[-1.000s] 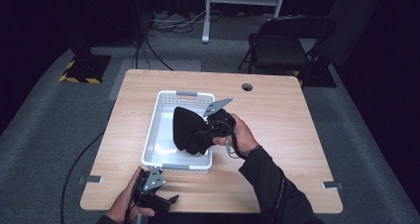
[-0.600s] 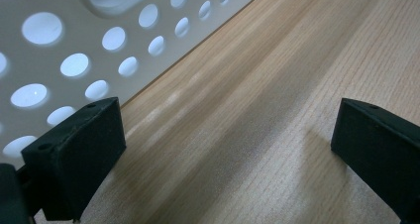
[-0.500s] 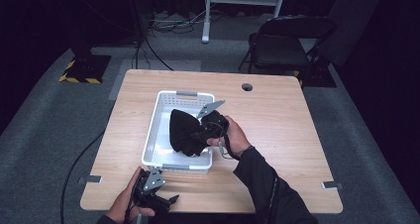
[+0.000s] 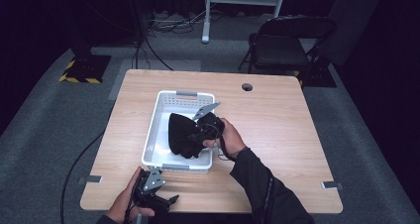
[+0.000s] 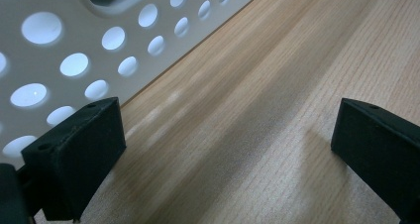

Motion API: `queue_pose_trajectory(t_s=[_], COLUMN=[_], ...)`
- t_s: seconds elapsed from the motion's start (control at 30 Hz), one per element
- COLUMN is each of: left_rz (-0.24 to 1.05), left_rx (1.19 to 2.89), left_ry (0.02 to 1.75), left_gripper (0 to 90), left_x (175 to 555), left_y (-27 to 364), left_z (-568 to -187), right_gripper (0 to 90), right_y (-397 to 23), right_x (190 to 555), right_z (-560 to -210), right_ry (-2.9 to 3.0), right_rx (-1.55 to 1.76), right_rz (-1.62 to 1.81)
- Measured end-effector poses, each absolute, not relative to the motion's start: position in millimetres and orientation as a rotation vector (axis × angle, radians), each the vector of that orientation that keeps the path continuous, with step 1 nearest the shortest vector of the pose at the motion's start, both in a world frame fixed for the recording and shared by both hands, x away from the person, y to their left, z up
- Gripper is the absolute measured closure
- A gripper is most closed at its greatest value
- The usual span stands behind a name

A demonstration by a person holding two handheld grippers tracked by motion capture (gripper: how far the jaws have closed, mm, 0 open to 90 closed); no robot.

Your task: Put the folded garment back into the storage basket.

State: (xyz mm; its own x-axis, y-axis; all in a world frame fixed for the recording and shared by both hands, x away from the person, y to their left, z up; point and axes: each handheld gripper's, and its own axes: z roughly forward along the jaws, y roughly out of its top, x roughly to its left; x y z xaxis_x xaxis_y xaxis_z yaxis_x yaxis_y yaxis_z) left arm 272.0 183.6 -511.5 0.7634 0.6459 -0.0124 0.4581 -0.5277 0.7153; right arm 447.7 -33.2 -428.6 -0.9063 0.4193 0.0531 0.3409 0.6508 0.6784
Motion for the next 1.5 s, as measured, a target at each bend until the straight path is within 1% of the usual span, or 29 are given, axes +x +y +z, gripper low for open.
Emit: queue_pose_trajectory(t_s=[0.2, 0.27, 0.33, 0.37, 0.4, 0.47, 0.57, 0.63, 0.77, 0.83, 1.0, 1.5], left_rz=[0.332, 0.329, 0.329, 0.329, 0.329, 0.329, 0.328, 0.329, 0.329, 0.329, 0.329, 0.329], left_rx=[2.222, 2.222, 2.223, 2.224, 2.224, 2.222, 2.221, 2.221, 2.221, 2.221, 2.222, 2.222], left_ry=[0.817, 0.819, 0.818, 0.818, 0.818, 0.819, 0.820, 0.819, 0.819, 0.819, 0.817, 0.818], left_gripper=[0.2, 0.3, 0.3, 0.2, 0.3, 0.3, 0.2, 0.2, 0.2, 0.3, 0.2, 0.3], left_x=[272, 272, 272, 272, 272, 272, 272, 272, 272, 272, 272, 272], left_y=[184, 184, 184, 184, 184, 184, 184, 184, 184, 184, 184, 184], left_z=[-511, -511, -511, -511, -511, -511, -512, -511, -511, -511, -511, -512], right_gripper=[60.6, 59.3, 51.7, 45.5, 45.5, 35.6, 27.8, 24.7, 15.8, 7.1, 3.5, 3.4], right_y=[-30, -29, -28, -26, -26, -25, -24, -24, -21, -20, -20, -19], right_x=[449, 449, 449, 448, 448, 448, 447, 445, 444, 444, 443, 443], right_z=[-435, -437, -438, -439, -439, -441, -445, -447, -449, -450, -451, -453], right_ry=[2.769, 2.773, 2.777, 2.780, 2.780, 2.762, 2.755, 2.753, 2.748, 2.722, 2.689, 2.680], right_rx=[0.641, 0.635, 0.638, 0.603, 0.603, 0.610, 0.553, 0.522, 0.504, 0.512, 0.512, 0.498], right_rz=[1.078, 1.064, 1.039, 0.989, 0.989, 0.950, 0.880, 0.859, 0.825, 0.805, 0.784, 0.796])
